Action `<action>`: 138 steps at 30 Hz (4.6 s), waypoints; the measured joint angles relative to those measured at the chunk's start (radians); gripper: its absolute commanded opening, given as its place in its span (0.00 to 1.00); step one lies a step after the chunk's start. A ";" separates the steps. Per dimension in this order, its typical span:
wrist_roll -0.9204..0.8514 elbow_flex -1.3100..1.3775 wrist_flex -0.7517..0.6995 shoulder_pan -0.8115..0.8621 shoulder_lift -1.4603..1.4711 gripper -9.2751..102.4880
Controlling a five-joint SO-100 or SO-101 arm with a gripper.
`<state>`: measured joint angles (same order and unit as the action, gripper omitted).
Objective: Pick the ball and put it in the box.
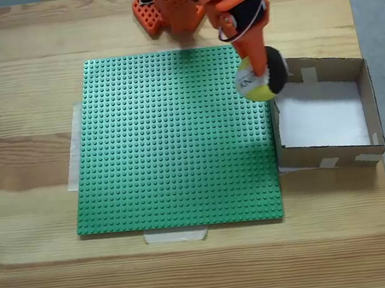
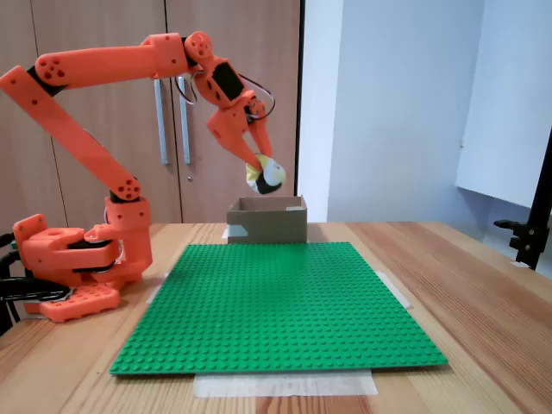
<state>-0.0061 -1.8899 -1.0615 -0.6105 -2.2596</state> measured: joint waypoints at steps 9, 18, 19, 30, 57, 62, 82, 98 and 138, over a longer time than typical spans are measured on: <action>0.018 0.127 0.000 -0.035 0.130 0.08; 0.025 0.135 0.000 -0.054 0.141 0.08; 0.025 0.135 0.000 -0.052 0.141 0.08; 0.025 0.135 0.028 -0.117 0.141 0.08; 0.067 0.288 0.000 -0.213 0.403 0.12; 0.084 0.373 -0.009 -0.233 0.494 0.16; 0.104 0.376 0.000 -0.230 0.535 0.26; 0.094 0.192 0.043 -0.048 0.296 0.25; 0.075 -0.087 0.000 0.422 -0.155 0.24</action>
<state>0.0690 -1.9773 -1.0615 -0.1887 -2.4145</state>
